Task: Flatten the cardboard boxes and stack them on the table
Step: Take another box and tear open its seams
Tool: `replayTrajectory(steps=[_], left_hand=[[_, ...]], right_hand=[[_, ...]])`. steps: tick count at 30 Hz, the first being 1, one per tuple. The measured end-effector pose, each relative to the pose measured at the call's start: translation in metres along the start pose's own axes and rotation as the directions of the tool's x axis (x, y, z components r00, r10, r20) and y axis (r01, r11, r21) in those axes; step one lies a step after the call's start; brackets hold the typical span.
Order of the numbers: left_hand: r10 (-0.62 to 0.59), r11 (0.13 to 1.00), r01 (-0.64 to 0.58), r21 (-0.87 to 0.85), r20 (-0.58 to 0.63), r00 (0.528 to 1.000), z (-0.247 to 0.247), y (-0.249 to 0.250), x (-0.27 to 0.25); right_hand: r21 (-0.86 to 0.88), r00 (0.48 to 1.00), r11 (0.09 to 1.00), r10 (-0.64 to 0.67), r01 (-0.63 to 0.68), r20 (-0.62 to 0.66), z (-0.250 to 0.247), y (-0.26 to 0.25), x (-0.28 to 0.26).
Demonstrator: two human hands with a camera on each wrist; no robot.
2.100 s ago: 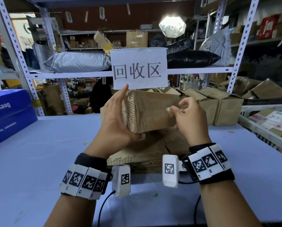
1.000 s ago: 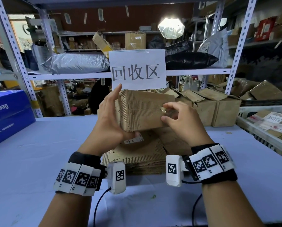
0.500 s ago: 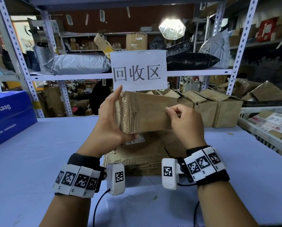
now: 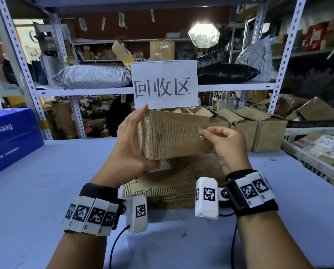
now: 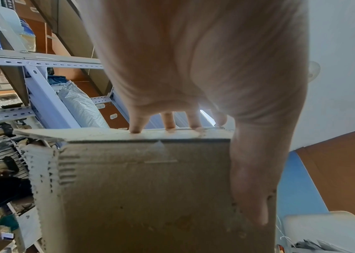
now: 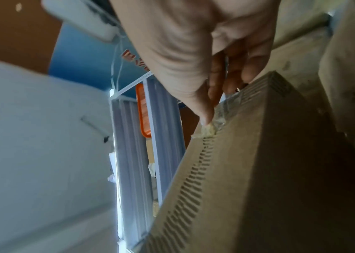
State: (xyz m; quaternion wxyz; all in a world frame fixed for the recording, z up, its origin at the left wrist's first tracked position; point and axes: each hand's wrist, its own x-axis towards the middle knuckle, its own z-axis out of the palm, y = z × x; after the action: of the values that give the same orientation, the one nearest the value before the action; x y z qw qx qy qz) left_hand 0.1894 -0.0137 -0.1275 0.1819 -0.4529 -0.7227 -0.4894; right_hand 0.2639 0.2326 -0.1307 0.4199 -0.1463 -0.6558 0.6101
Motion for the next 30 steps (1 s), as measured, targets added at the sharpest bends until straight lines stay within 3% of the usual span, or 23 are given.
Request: replayTrajectory(steps=[4, 7, 13, 17, 26, 30], left_hand=[[0.005, 1.0, -0.004, 0.03, -0.007, 1.0, 0.003, 0.0, 0.001], [0.011, 0.999, -0.011, 0.039, -0.004, 1.0, 0.003, 0.001, 0.002], [0.012, 0.997, -0.013, 0.072, 0.019, 1.0, 0.005, 0.009, 0.002], [0.007, 0.997, -0.01, 0.082, 0.033, 0.999, 0.007, 0.014, 0.002], [0.013, 0.999, -0.014, 0.037, 0.02, 1.0, 0.003, 0.003, 0.004], [0.004, 0.999, -0.005, 0.051, 0.02, 1.0, 0.003, 0.003, 0.005]], right_hand=[[-0.4, 0.968, 0.891, -0.249, 0.213, -0.039, 0.001, -0.003, -0.004], [-0.546, 0.956, 0.799, -0.292, 0.253, 0.016, 0.001, -0.008, -0.005], [-0.611, 0.986, 0.777, -0.166, 0.15, 0.031, 0.004, -0.014, -0.002], [-0.651, 0.983, 0.744, -0.181, 0.151, 0.022, 0.007, -0.009, -0.001], [-0.411, 0.987, 0.899, -0.117, 0.153, 0.11, -0.013, -0.003, 0.008], [-0.44, 0.984, 0.882, -0.124, 0.169, 0.129, -0.02, -0.002, 0.013]])
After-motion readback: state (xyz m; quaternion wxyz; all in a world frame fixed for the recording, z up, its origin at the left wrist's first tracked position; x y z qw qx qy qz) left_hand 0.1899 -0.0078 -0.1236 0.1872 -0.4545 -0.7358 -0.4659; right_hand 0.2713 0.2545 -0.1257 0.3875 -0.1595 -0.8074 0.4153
